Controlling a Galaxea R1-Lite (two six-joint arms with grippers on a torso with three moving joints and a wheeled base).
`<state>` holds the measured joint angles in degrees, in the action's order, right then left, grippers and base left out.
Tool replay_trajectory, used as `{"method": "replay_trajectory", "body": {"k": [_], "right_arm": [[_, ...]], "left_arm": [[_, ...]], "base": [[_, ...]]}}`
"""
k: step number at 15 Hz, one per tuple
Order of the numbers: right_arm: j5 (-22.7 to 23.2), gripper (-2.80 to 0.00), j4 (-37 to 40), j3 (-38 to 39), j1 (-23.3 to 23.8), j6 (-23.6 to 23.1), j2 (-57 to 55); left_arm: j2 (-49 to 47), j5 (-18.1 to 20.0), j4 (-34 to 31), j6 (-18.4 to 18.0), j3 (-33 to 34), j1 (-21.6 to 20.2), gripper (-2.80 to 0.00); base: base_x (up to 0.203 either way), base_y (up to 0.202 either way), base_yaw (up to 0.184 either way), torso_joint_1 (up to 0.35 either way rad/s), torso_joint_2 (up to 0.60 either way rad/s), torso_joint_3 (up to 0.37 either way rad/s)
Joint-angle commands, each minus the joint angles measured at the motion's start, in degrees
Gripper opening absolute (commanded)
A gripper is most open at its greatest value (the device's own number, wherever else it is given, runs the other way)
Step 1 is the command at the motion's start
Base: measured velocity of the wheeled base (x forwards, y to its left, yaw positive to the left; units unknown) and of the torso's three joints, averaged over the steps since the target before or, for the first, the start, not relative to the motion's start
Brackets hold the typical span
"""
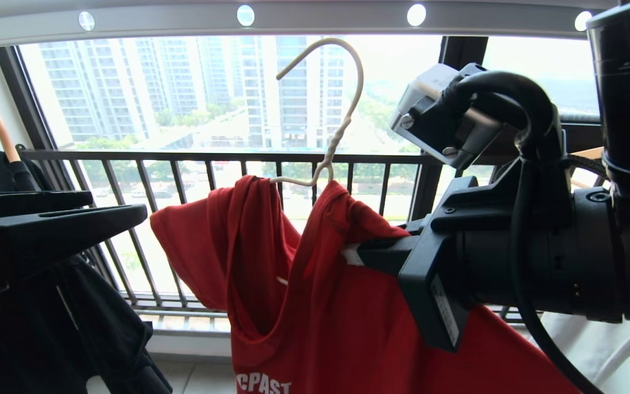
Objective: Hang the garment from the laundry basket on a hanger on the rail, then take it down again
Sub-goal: Hang the clothes on the clothes rack
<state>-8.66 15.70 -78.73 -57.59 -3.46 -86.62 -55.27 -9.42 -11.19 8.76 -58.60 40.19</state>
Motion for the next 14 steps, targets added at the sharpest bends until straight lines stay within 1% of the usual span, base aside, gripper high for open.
{"method": "replay_trajectory", "body": {"k": [1, 2, 3, 4, 6, 8, 9, 11, 12, 13, 14], "right_arm": [[0.0, -2.80, 0.1, 1.2, 0.5, -0.1, 1.9], [0.0, -2.80, 0.1, 1.6, 0.5, 0.0, 2.2], [0.1, -2.80, 0.1, 1.6, 0.5, 0.0, 2.1], [0.2, -2.80, 0.0, 1.6, 0.4, 0.0, 1.9], [0.4, -2.80, -0.1, 1.6, 0.4, -0.1, 1.1], [0.4, -2.80, -0.3, 1.4, 0.0, 0.0, 0.2], [0.5, -2.80, -0.4, 1.2, -0.1, 0.1, -0.4], [0.4, -2.80, -1.4, 1.2, -0.8, 0.1, -1.3], [0.4, -2.80, -2.5, 1.1, -0.9, 0.0, -1.8], [0.3, -2.80, -2.7, 0.7, -0.9, 0.0, -1.8], [0.3, -2.80, -2.7, 0.3, -0.9, 0.0, -1.9]], "left_arm": [[0.1, 0.1, 0.0, 0.3, -0.3, -0.7, 0.00], [-0.2, 0.8, 0.0, 0.4, -0.3, -0.7, -2.80], [-0.6, 2.1, 0.0, 0.5, -0.2, -0.6, -2.80], [-1.3, 4.3, 0.0, 0.9, 0.0, -0.6, -2.80], [-2.7, 8.8, 0.0, 5.6, -0.1, -0.6, -2.80], [-2.9, 14.3, 0.0, 9.6, -1.3, -0.5, -2.80], [-2.8, 15.8, 0.0, 11.2, -1.5, -0.5, -2.80], [-2.8, 16.5, 0.0, 11.9, -1.6, -0.5, -2.80], [-3.1, 16.3, -0.4, 11.9, -1.6, -0.5, 0.00], [-3.8, 16.0, -1.0, 11.7, -1.7, -0.6, 0.00], [-4.6, 15.4, -3.3, 11.4, -2.5, -0.6, 0.00]], "base": [[0.000, 0.000, 0.000, 0.000, 0.00, 0.000], [0.000, 0.000, 0.000, 0.000, 0.00, 0.000], [0.000, 0.000, 0.000, 0.000, 0.00, 0.000], [0.000, 0.000, 0.000, 0.000, 0.00, 0.000], [0.000, 0.000, 0.000, 0.000, 0.00, 0.000], [0.000, 0.000, 0.000, 0.000, 0.00, 0.000], [0.000, 0.000, 0.000, 0.000, 0.00, 0.000], [0.000, 0.000, 0.000, 0.000, 0.00, 0.000], [0.000, 0.000, 0.000, 0.000, 0.00, 0.000], [0.000, 0.000, 0.000, 0.000, 0.00, 0.000], [0.000, 0.000, 0.000, 0.000, 0.00, 0.000]]}}
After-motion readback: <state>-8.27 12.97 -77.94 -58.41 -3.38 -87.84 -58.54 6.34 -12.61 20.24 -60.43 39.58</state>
